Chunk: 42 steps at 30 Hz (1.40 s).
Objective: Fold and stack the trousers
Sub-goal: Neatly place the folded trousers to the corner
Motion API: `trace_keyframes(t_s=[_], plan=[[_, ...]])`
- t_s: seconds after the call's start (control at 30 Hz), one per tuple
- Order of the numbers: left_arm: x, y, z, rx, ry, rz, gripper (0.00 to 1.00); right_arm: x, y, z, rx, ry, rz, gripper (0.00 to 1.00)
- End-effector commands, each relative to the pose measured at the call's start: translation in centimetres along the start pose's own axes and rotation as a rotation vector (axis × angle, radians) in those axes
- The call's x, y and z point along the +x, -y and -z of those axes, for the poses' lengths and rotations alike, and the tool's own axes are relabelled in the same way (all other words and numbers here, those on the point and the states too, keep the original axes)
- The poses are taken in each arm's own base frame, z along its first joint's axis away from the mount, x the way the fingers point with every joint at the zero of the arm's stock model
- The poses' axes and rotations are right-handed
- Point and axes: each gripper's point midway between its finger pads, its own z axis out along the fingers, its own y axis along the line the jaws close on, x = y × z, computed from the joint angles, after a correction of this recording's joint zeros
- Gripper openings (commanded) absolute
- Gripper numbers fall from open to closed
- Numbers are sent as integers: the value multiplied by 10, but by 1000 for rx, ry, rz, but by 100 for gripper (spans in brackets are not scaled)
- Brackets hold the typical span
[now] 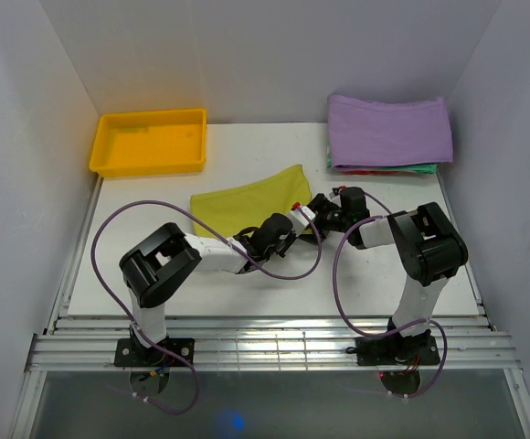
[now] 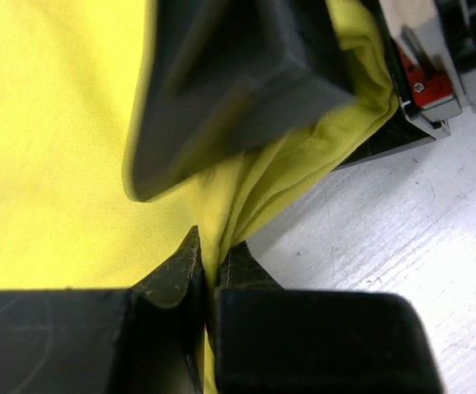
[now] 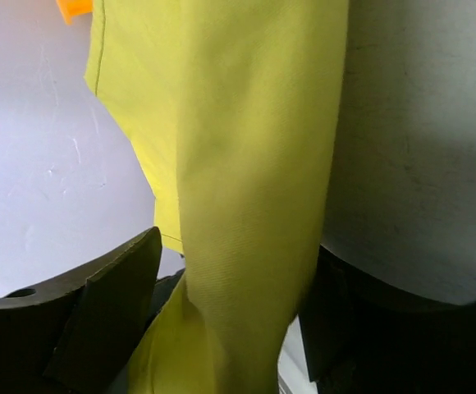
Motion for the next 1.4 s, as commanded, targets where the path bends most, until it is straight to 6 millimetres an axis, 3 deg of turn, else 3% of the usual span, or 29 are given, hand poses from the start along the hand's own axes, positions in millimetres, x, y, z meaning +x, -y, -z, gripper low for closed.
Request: trace_keyframes(t_s=[0.0,0.07,0.1,0.13,0.2,0.23,0.3,0.33,0.37,0.4,0.47,0.5,0.53,0.57,0.6,0.63,0.67,0.7,0.77,0.8,0.93,1.03,1.07,1.1,1.17,1.27,1.3,1.37], plan=[[-3,17,11,83,-12,30,0,-2,-8,4,-28,14,60,58],[-4,16,13,84,-9,29,0,-4,-10,5,-35,17,87,45],[-6,16,14,87,-3,27,1,-5,-10,5,-37,18,103,31],[-6,16,15,90,-2,24,3,-8,-13,5,-43,22,118,25],[-9,15,19,91,6,14,10,-8,-14,6,-50,16,139,15],[-10,14,20,91,6,12,19,-8,-16,7,-55,15,148,8],[-10,12,29,93,-3,3,31,-7,-20,9,-70,5,175,8],[-10,11,34,95,-8,-3,44,-7,-25,11,-84,4,199,8],[-7,10,39,98,-27,-9,49,-7,-29,12,-90,1,217,8],[-21,8,52,109,8,-5,54,-5,-30,14,-93,-6,241,8],[-17,8,71,145,1,-17,67,-4,-35,17,-102,-14,284,8],[-38,4,92,179,63,3,72,-4,-37,17,-98,-27,321,8],[-40,-1,103,197,74,27,75,-5,-40,19,-97,-27,344,8],[-35,-4,117,222,42,80,87,-7,-43,21,-92,-25,369,8],[-39,-20,126,235,50,138,91,-9,-43,22,-75,-29,419,8],[-52,-36,143,217,88,187,93,-10,-48,25,-72,-25,453,8],[-39,-48,150,203,29,256,94,-13,-49,26,-59,-21,480,8],[-32,-82,153,139,11,329,94,-15,-52,27,-51,-18,508,8],[-18,-99,164,146,-38,417,94,-24,-54,32,2,-5,606,8],[-7,-122,167,108,-50,477,94,-29,-56,33,22,4,646,8],[13,-127,173,176,-74,660,94,-57,-75,43,98,56,822,8],[33,-120,166,206,-85,808,94,-65,-77,50,142,69,899,8],[27,-120,161,232,-42,819,94,-67,-81,52,154,66,917,8],[38,-114,156,242,-61,853,94,-73,-81,55,172,75,963,8],[27,-112,149,294,-14,890,94,-84,-88,58,190,93,1001,8],[26,-115,131,308,-24,919,94,-108,-92,65,221,122,1058,8],[24,-119,126,306,-18,910,94,-120,-105,69,211,153,1088,8],[23,-125,114,303,-16,869,94,-145,-106,72,231,183,1133,8]])
